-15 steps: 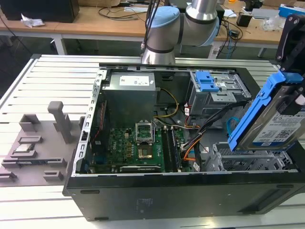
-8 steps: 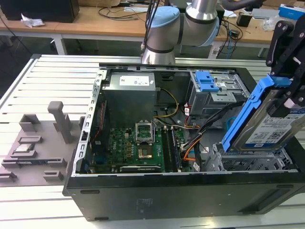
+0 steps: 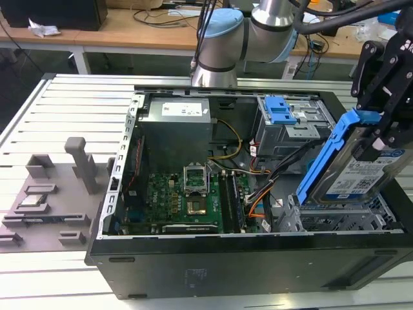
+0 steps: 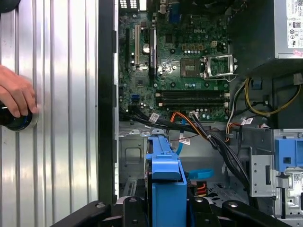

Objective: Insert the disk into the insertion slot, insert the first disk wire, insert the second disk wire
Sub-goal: 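Insert the disk into the insertion slot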

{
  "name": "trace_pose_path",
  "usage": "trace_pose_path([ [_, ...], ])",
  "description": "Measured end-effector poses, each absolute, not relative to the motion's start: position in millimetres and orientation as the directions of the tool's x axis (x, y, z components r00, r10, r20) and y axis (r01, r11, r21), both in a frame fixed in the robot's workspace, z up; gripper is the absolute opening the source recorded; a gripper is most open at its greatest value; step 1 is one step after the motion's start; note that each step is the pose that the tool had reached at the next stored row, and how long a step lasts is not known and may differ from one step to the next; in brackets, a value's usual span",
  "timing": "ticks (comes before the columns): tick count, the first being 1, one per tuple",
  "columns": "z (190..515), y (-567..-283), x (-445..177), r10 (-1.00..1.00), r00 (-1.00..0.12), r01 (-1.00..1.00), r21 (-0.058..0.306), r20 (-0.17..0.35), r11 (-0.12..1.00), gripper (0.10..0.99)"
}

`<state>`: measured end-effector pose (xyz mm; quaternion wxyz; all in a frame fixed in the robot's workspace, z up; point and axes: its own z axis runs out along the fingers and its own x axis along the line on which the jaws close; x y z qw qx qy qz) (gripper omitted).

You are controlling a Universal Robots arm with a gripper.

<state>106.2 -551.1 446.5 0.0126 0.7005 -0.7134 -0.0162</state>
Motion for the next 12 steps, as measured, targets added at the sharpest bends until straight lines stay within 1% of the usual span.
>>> trace_pose_path([
  [8, 433.8, -550.9, 106.3, -1.000, -0.018, -0.999, 0.041, -0.005, 0.018, 0.365],
  [12, 420.9, -550.9, 106.3, -1.000, -0.018, -0.999, 0.041, -0.005, 0.018, 0.365],
])
